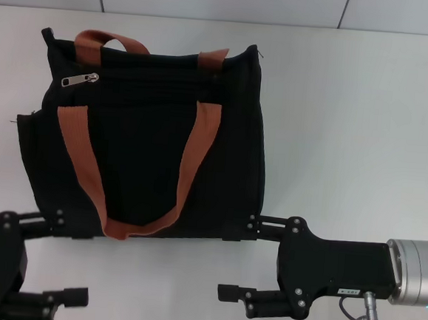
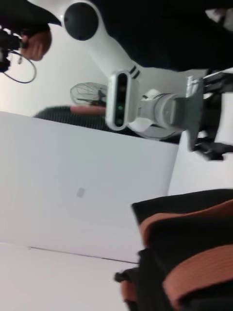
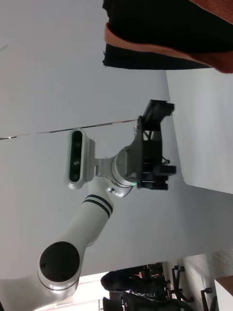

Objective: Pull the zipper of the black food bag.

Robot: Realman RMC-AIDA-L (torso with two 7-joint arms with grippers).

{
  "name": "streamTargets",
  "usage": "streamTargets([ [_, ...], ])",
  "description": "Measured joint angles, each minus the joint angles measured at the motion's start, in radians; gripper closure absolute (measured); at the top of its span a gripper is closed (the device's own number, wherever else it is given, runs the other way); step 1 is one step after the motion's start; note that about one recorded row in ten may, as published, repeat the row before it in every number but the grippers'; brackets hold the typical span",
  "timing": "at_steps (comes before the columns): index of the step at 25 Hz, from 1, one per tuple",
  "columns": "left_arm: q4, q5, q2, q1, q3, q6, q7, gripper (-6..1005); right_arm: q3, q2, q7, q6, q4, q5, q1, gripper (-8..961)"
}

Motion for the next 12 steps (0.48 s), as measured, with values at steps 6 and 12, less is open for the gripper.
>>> streamTargets([
  [6, 0.000, -0.168, -0.026, -0.008, -0.007, 0.007, 0.017, 258, 0.001, 0.001, 0.006, 0.000, 0.001, 0.001, 0.006, 212],
  [12, -0.008, -0.553, -0.052, 0.028, -0.007, 0.006, 0.025, 265, 0.002, 0.001, 0.008, -0.003, 0.001, 0.002, 0.004, 211],
])
